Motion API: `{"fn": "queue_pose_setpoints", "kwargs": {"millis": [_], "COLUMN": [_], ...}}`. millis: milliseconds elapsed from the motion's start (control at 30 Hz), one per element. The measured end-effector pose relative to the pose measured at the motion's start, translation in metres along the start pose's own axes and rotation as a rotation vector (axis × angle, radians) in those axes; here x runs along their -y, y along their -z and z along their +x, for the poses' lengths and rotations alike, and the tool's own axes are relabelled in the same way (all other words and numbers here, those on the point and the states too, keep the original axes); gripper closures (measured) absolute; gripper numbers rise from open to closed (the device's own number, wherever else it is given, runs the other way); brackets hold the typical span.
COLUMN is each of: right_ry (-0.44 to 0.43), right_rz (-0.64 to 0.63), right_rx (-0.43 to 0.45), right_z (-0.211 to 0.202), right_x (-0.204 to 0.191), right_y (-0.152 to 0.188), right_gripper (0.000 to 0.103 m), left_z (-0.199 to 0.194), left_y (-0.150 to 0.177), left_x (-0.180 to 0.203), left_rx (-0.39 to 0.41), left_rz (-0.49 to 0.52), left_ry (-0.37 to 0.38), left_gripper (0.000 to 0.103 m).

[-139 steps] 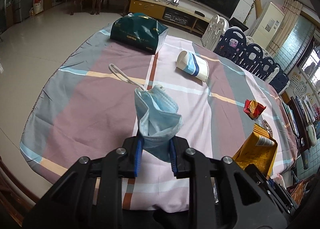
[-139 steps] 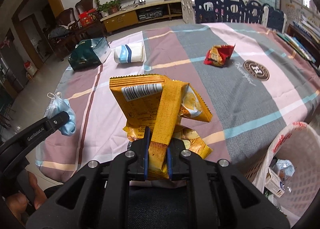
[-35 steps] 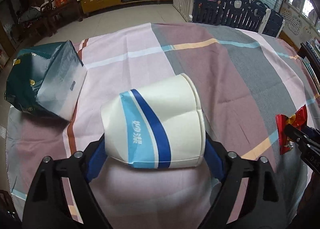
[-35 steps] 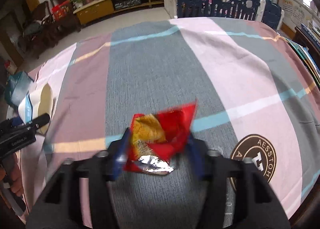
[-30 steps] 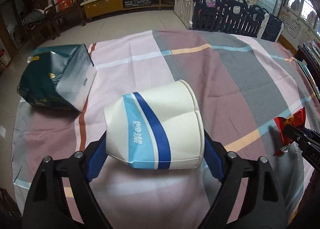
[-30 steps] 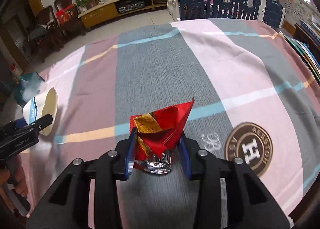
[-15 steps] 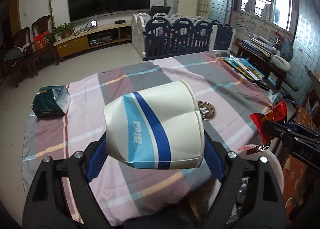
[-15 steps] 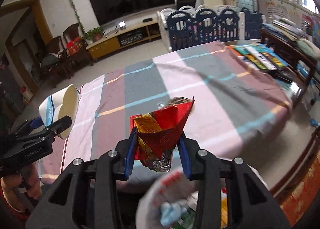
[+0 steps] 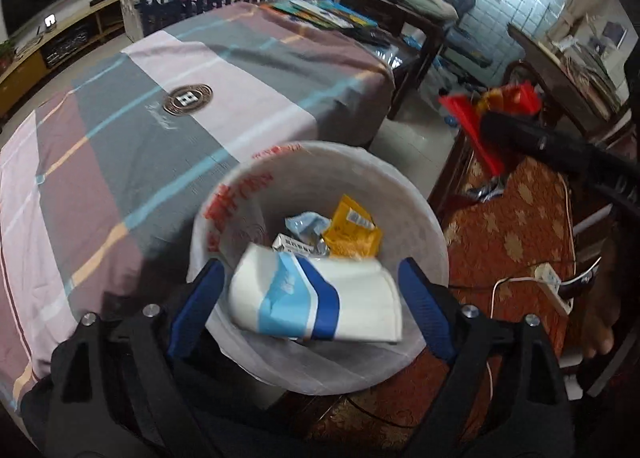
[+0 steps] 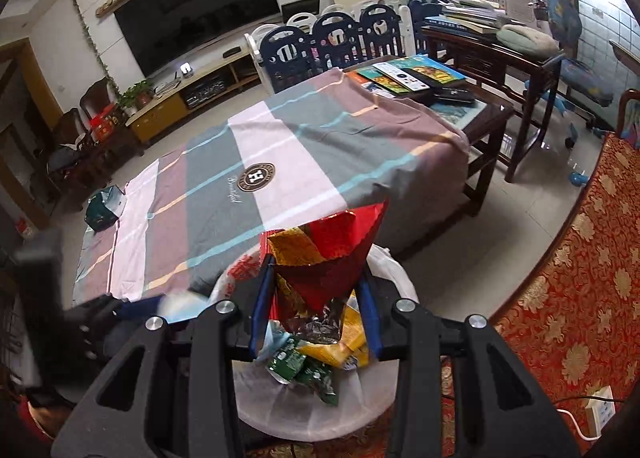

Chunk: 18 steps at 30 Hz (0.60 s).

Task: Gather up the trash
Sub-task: 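Carry the cup and wrapper over the basket and open both tools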

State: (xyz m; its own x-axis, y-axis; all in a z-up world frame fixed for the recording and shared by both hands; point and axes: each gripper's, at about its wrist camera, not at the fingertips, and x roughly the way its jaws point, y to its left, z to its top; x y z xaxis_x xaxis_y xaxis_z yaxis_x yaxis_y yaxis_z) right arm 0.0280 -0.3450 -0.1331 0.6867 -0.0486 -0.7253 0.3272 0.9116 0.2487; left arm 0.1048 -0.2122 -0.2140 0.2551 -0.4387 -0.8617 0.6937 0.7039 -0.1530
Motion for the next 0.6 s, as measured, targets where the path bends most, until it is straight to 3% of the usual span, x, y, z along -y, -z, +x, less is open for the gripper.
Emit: {"fn": "queue_pose_setpoints", "kwargs": {"millis": [133, 233, 300, 433, 500, 600], "right_ry": [-0.015, -0.039, -0.061, -0.05, -0.025, 0.013], "right_rz": [0.006, -0.006, -0.015, -0.035, -0.044, -0.103], "right_rx": [-0.037, -0.084, -0.112, -0.134, -0.134, -0.058], "right_z": [-0.001, 0.008, 0.014, 0.008, -0.005, -0.04], "right_x": [0.005, -0.001, -0.008, -0.023, -0.033, -0.055], "right_y": [0.011, 0.023, 0.028, 0.032, 0.03, 0.023], "right_gripper": [0.064, 0.062, 0.054, 0.031, 0.027, 0.015], "left_z": [0.017, -0.005, -0.03, -0.081, -0.103, -0.136], "left_y": [0.002, 0.0, 0.003, 0.013, 0.02, 0.027], "left_x": [0.001, -0.017, -0.026, -0.034, -0.032, -0.032], "left_rx": [-0.053, -0.005, 0.051, 0.165, 0.21, 0.261], "left_rz": [-0.022, -0.106, -0.149, -0.184, -0.204, -0.247], "left_ry": [-0.047, -0.1, -0.181, -0.327, -0.377, -0.415], "left_gripper": [0.009, 0.009, 0.009, 0.007, 0.006, 0.004]}}
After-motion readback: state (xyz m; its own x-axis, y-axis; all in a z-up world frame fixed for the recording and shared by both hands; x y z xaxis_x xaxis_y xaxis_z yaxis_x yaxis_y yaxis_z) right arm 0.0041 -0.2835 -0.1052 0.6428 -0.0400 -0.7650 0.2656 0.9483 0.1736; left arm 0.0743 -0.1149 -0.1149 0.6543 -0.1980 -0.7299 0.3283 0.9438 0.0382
